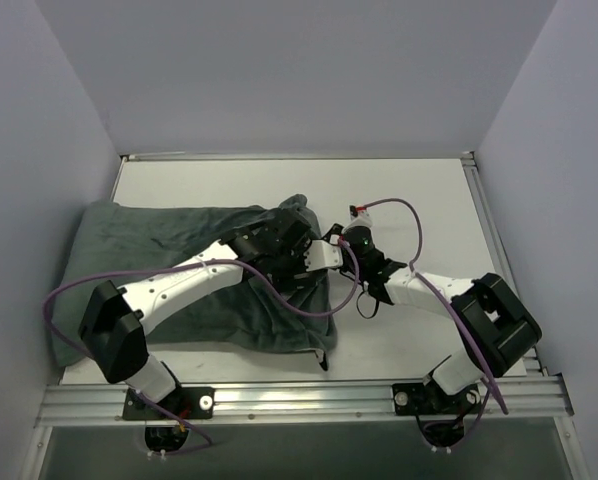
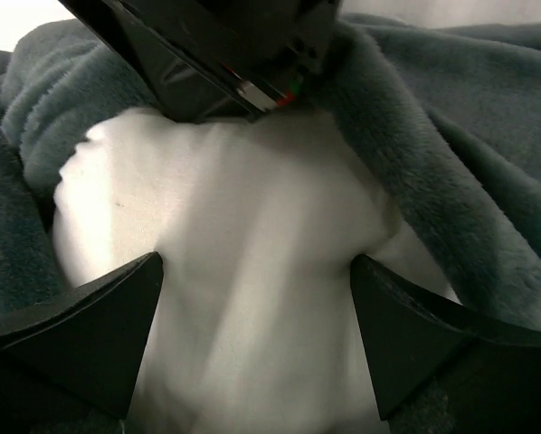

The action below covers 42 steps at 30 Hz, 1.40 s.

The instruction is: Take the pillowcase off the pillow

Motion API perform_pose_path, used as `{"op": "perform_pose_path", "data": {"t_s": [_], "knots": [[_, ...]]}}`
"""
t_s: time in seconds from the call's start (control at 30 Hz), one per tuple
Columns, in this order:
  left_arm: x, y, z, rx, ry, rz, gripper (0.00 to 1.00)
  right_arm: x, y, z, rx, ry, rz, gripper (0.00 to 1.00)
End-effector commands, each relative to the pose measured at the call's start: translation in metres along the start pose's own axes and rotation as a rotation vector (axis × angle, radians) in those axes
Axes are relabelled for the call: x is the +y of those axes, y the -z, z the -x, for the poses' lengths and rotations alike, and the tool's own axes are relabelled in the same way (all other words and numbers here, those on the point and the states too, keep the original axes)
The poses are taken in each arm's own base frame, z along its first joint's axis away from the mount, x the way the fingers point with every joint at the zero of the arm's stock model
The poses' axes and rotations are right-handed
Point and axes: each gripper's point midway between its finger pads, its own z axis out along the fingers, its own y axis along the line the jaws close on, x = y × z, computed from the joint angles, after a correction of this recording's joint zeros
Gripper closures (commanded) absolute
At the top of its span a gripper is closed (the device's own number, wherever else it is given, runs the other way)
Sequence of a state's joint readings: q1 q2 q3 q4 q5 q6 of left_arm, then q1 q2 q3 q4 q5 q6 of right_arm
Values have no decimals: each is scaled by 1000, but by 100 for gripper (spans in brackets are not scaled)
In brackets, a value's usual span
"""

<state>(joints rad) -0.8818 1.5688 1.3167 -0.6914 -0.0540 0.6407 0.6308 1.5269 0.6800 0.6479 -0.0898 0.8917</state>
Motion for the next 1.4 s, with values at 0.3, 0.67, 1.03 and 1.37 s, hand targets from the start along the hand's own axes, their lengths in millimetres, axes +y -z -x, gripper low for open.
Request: {"op": "perform_pose_path", "data": {"t_s": [0.3, 0.67, 1.03, 1.37], "knots": [[29, -55, -52, 169, 74, 83, 98, 17, 14, 6, -24, -1, 66, 100], [75, 125, 1, -309, 428, 178, 98, -64, 38, 81, -168, 27, -222, 100], [57, 313, 85, -769, 428, 42, 98, -106, -20, 73, -83, 58, -365, 100], [135, 297, 66, -674, 472, 396, 98, -76, -46, 5, 5, 162, -279, 100]]}}
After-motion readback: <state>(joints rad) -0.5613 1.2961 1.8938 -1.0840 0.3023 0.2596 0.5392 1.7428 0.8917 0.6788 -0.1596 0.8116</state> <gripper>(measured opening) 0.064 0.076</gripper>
